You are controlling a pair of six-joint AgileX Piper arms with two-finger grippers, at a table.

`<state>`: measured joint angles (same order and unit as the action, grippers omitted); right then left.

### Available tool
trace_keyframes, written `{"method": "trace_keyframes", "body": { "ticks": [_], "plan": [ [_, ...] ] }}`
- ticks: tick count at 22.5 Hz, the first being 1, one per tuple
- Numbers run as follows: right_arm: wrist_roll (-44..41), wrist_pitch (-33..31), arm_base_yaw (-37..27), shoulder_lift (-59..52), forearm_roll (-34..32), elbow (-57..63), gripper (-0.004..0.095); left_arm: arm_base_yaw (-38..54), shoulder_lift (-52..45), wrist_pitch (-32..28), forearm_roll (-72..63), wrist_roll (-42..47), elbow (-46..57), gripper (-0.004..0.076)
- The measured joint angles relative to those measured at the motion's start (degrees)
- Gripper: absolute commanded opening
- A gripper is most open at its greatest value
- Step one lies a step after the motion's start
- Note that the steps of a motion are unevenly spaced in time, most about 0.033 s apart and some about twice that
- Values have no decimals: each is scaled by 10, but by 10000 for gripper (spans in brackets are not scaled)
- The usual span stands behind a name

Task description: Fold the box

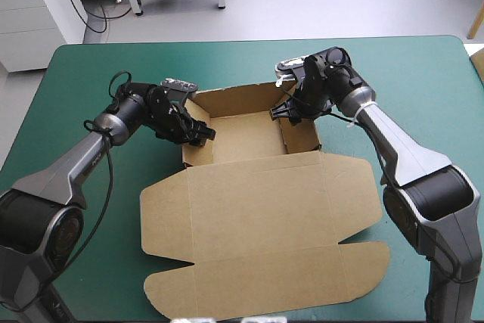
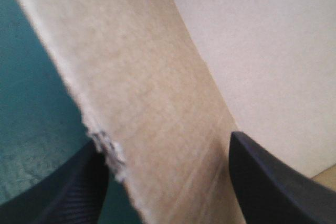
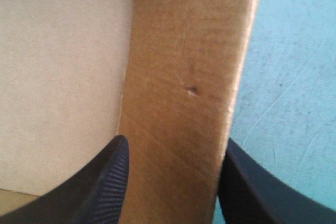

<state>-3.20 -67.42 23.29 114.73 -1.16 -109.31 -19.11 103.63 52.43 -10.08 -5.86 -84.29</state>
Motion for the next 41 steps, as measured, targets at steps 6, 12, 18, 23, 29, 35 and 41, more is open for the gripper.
{"method": "trace_keyframes", "body": {
  "ticks": [6,12,18,23,29,35,41],
  "plan": [
    [0,-8,0,-63,12,-3,480,0,-18,139,2,1,-131,477],
    [0,-13,0,-149,12,-3,480,0,-47,188,3,2,-228,472],
    [0,-17,0,-184,12,-4,480,0,-132,194,21,1,-253,403],
    [0,-19,0,-181,12,-5,480,0,-220,195,38,-15,-254,365],
    [0,-18,0,-126,-12,-5,480,0,-319,195,55,-39,-114,36],
    [0,-7,0,-18,-25,-5,479,0,-467,167,54,-72,187,-8],
    [0,14,0,42,-36,-5,385,0,-661,28,9,-72,413,-8]
  ]
}}
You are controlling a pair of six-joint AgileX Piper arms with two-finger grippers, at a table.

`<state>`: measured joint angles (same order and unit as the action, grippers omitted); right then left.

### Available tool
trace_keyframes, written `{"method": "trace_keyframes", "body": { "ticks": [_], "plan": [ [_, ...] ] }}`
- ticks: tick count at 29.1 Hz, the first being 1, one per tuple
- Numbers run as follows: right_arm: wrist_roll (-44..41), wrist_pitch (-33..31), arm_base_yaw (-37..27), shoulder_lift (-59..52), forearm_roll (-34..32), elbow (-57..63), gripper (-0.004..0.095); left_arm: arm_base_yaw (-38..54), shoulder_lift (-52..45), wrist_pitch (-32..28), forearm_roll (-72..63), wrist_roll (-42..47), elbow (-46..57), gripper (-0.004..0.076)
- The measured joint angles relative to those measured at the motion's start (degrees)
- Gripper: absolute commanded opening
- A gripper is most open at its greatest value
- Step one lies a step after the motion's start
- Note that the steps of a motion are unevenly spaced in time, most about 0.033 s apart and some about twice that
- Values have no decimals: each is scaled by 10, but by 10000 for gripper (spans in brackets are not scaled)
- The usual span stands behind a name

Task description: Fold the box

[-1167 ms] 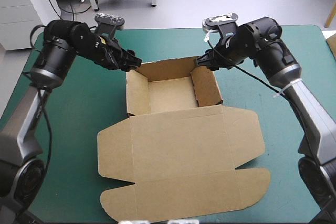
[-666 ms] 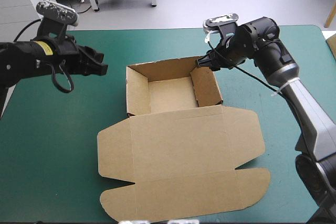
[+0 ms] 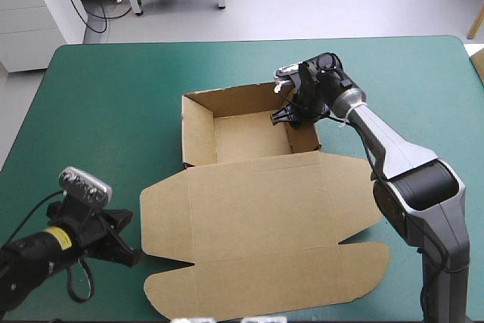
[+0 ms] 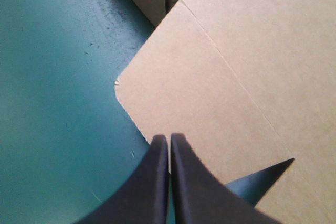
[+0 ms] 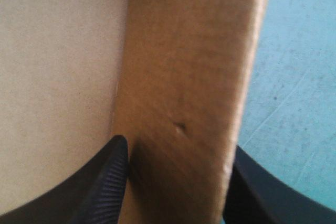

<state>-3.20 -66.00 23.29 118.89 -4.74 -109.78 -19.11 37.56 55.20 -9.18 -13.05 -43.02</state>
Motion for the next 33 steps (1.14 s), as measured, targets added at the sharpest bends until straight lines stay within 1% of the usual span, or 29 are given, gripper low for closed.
{"method": "trace_keyframes", "body": {
  "ticks": [2,3,4,5,9,12,16,19,24,27,33],
  "plan": [
    [0,5,0,4,0,0,247,0,-51,-22,-5,0,47,-8],
    [0,8,0,4,0,0,106,0,-74,-29,-6,0,67,-8],
    [0,10,0,4,0,0,13,0,-113,-37,-8,0,100,-8],
    [0,11,0,4,-1,0,-19,0,-129,-38,-8,0,115,-8],
    [-7,15,-1,4,-3,0,-21,0,-193,-48,-14,2,156,-8],
    [-9,21,-1,4,-1,-1,-21,0,-227,-71,-24,4,171,-8],
    [-8,21,-11,4,5,-2,-22,0,-245,-84,-29,10,176,-8],
    [7,13,-41,4,7,-2,-21,0,-247,-87,-29,12,178,-8],
    [35,-4,-136,4,-7,-2,-21,0,-247,-87,-29,12,179,-8],
    [49,-6,-208,4,-9,-2,-22,0,-247,-87,-29,12,179,-8],
    [65,-7,-382,4,-10,-2,-21,0,-247,-87,-29,12,179,-8]
  ]
}}
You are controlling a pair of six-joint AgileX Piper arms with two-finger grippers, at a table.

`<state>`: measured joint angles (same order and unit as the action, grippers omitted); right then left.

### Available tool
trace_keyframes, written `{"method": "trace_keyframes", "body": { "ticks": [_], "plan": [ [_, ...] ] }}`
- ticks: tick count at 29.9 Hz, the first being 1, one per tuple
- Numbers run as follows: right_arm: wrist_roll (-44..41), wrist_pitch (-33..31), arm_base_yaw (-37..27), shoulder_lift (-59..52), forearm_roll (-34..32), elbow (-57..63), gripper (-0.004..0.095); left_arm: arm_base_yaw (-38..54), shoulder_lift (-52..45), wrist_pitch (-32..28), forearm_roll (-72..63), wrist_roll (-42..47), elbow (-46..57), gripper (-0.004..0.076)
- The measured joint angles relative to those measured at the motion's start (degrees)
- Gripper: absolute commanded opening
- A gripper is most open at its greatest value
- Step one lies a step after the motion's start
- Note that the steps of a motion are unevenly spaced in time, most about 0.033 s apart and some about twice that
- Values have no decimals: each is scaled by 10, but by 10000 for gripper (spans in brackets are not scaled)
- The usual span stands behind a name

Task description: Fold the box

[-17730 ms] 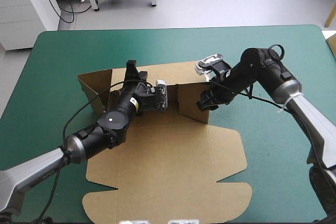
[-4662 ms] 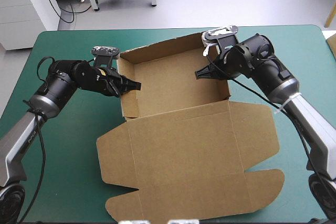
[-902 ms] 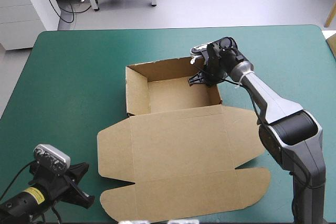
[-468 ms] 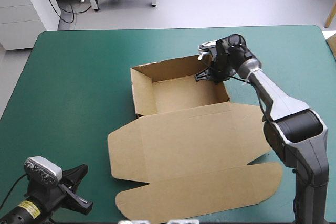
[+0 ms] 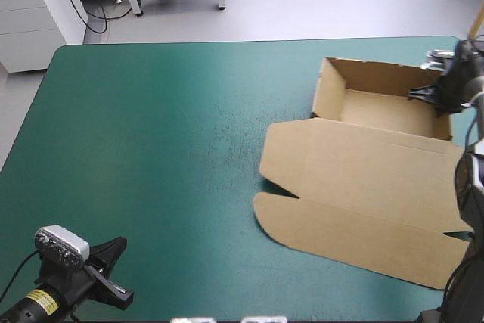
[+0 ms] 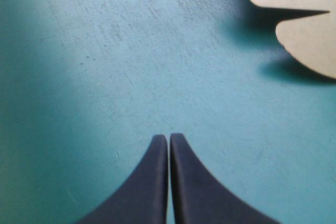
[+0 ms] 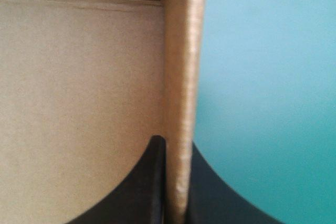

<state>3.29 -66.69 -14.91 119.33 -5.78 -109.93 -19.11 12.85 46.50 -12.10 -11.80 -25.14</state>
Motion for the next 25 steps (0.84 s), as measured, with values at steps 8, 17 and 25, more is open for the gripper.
{"method": "trace_keyframes", "body": {
  "ticks": [8,17,25],
  "plan": [
    [9,-11,-187,0,35,0,-20,0,0,0,0,0,0,-8],
    [42,-13,-224,0,89,0,223,0,0,0,0,0,0,-8],
    [45,-14,-224,-21,92,0,591,0,0,0,0,0,0,-8]
  ]
}}
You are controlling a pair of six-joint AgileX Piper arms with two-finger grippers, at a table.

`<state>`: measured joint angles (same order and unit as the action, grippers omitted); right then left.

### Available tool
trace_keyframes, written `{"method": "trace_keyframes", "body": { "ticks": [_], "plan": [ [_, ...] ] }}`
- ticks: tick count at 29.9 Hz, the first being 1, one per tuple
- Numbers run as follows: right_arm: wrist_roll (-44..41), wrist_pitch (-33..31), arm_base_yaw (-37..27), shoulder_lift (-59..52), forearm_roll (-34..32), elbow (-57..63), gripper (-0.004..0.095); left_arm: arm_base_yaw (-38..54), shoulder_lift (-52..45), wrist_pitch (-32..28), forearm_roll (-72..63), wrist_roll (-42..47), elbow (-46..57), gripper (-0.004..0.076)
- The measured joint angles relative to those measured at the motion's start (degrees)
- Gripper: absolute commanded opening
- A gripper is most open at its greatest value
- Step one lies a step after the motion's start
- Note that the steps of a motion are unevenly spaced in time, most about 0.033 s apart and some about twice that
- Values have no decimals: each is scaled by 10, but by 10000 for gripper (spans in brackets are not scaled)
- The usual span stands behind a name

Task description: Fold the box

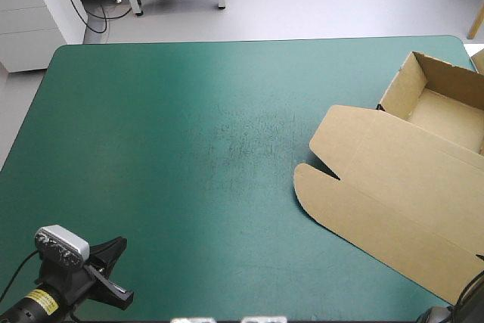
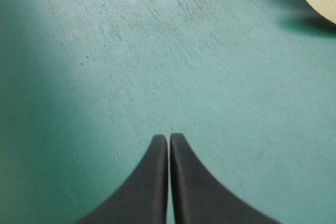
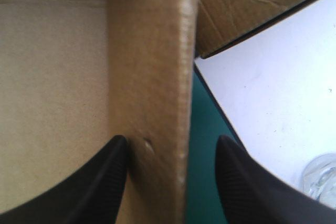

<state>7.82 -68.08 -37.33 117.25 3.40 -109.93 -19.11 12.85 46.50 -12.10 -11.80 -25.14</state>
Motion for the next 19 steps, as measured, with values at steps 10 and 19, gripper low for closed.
{"method": "trace_keyframes", "body": {
  "ticks": [10,19],
  "plan": [
    [17,-4,3,-160,-1,-2,578,0,0,0,0,0,0,-8],
    [14,-14,83,-300,-1,-1,347,0,0,0,0,0,0,-8]
  ]
}}
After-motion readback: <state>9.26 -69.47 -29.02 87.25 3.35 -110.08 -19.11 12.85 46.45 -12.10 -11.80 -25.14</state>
